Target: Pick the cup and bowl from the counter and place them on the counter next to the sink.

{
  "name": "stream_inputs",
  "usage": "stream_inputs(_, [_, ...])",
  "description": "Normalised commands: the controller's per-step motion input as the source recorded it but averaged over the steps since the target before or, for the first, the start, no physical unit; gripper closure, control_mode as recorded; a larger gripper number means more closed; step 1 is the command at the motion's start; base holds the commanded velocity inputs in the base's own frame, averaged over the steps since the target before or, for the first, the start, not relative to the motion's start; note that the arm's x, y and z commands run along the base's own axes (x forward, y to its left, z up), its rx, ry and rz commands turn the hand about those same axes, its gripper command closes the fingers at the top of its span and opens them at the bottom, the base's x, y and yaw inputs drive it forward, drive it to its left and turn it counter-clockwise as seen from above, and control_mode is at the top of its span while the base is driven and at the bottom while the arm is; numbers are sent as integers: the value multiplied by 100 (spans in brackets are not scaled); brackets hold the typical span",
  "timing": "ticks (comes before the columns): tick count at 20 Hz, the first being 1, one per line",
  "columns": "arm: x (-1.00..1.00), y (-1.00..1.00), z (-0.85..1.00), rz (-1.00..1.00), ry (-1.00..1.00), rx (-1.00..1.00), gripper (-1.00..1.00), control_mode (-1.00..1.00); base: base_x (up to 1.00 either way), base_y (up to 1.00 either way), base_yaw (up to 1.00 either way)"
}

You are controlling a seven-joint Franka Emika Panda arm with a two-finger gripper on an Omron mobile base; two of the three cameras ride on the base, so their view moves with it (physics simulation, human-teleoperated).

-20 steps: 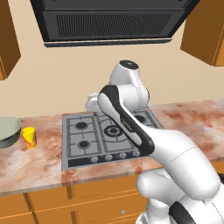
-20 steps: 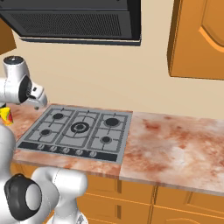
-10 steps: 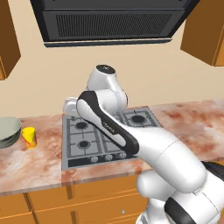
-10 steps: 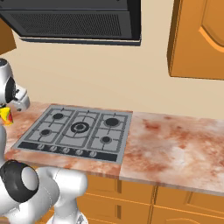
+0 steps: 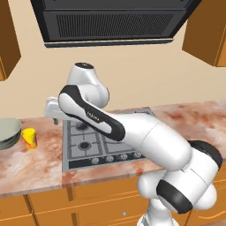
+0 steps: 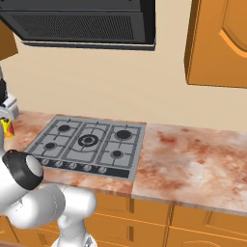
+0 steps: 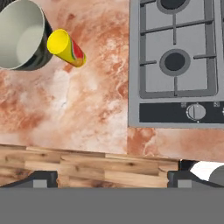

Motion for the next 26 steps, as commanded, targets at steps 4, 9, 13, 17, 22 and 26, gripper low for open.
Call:
stream_inputs(4, [11,20,-10,0,2,-4,-100,-100,0,0,0])
stream_inputs(9, [4,30,-14,0,0,-9,-100,-100,0,0,0])
stream_inputs(13, [2,34,-10,0,-2,-8,-100,-100,0,0,0])
stream_inputs(17, [14,25,0,0,0,0,-100,-100,0,0,0])
stream_inputs(22, [34,9,0,-1,0,0,-100,-100,0,0,0])
stream_inputs(26, [41,5,-9,-3,0,0,-100,-100,0,0,0])
